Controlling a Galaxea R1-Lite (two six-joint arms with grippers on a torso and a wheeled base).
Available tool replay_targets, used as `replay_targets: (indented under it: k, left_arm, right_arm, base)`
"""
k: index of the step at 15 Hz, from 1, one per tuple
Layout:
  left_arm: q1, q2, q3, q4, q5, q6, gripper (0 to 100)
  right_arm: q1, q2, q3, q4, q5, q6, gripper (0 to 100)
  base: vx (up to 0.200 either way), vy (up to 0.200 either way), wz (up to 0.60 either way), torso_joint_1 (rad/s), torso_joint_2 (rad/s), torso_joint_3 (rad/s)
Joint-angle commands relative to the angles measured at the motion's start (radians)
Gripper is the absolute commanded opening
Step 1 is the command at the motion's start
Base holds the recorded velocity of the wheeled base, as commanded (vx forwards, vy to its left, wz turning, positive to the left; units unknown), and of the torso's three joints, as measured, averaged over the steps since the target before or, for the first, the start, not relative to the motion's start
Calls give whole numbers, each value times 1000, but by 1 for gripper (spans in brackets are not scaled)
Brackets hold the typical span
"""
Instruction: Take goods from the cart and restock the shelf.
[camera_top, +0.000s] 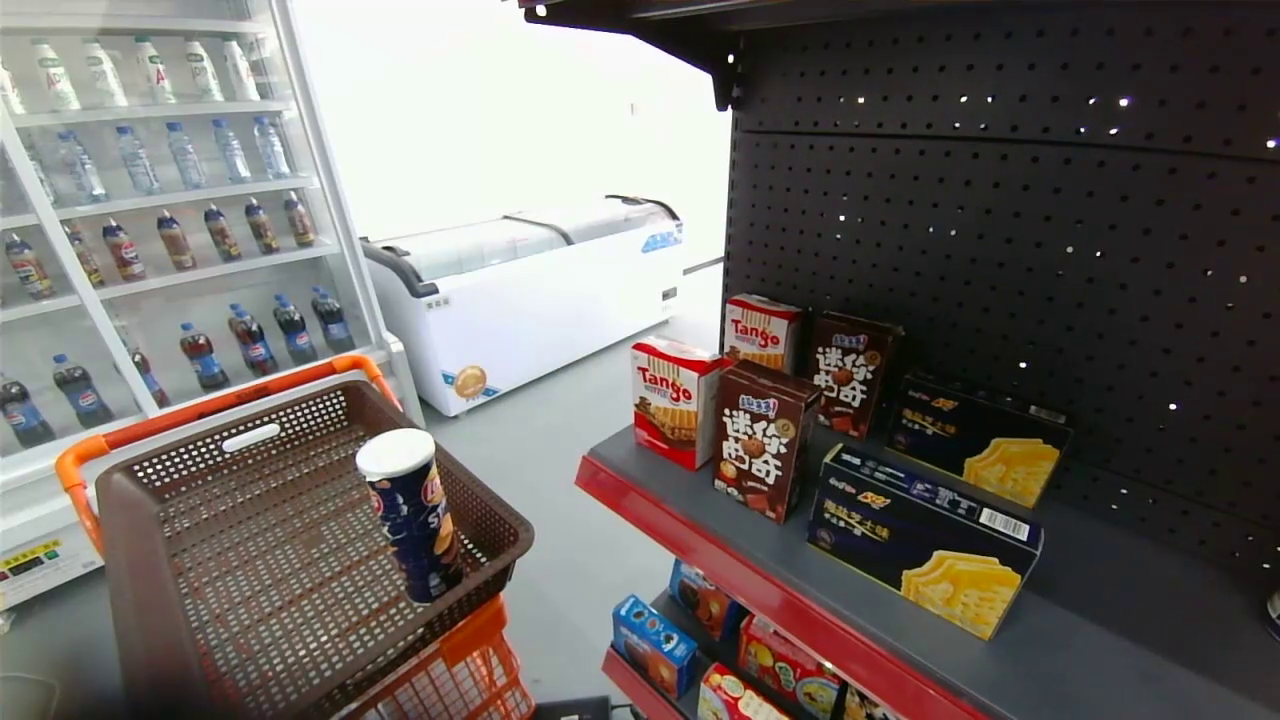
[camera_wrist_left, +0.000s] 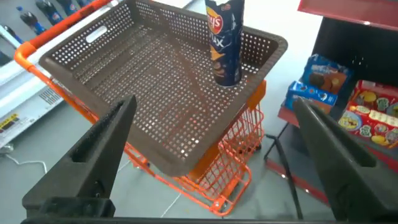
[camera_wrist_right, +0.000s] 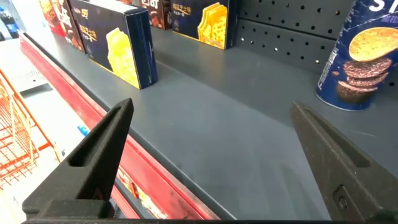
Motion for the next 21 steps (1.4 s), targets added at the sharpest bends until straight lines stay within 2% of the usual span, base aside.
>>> replay_targets:
  k: [1, 4, 5, 9, 13, 15, 18, 21]
  left_arm:
    - [-16, 370, -62, -113, 10, 31, 100]
    - [-33, 544, -82, -160, 7, 25, 100]
    - [-50, 623, -94, -210, 7, 19, 100]
    - [-53, 885, -137, -481, 27, 20, 100]
    - [-42, 1029, -243, -533, 30, 6, 100]
    - [-44, 1104, -228, -671, 49, -6, 100]
    - [-51, 1175, -225, -746, 58, -41, 100]
    - [-65, 1259, -203, -912, 61, -43, 100]
  right_arm:
    - [0, 0, 0, 0, 0, 0, 100]
    - [0, 0, 0, 0, 0, 0, 100]
    - [0, 0, 0, 0, 0, 0, 100]
    - [0, 0, 0, 0, 0, 1, 100]
    - [0, 0, 0, 0, 0, 0, 100]
    - [0, 0, 0, 0, 0, 0, 100]
    - [0, 0, 0, 0, 0, 0, 100]
    - [0, 0, 0, 0, 0, 0, 100]
  base:
    - [0, 0, 0, 0, 0, 0]
    - [0, 0, 0, 0, 0, 0]
    - [0, 0, 0, 0, 0, 0]
    - [0, 0, 0, 0, 0, 0]
    - [0, 0, 0, 0, 0, 0]
    - [0, 0, 0, 0, 0, 0]
    - [0, 0, 0, 0, 0, 0]
    - [0, 0, 0, 0, 0, 0]
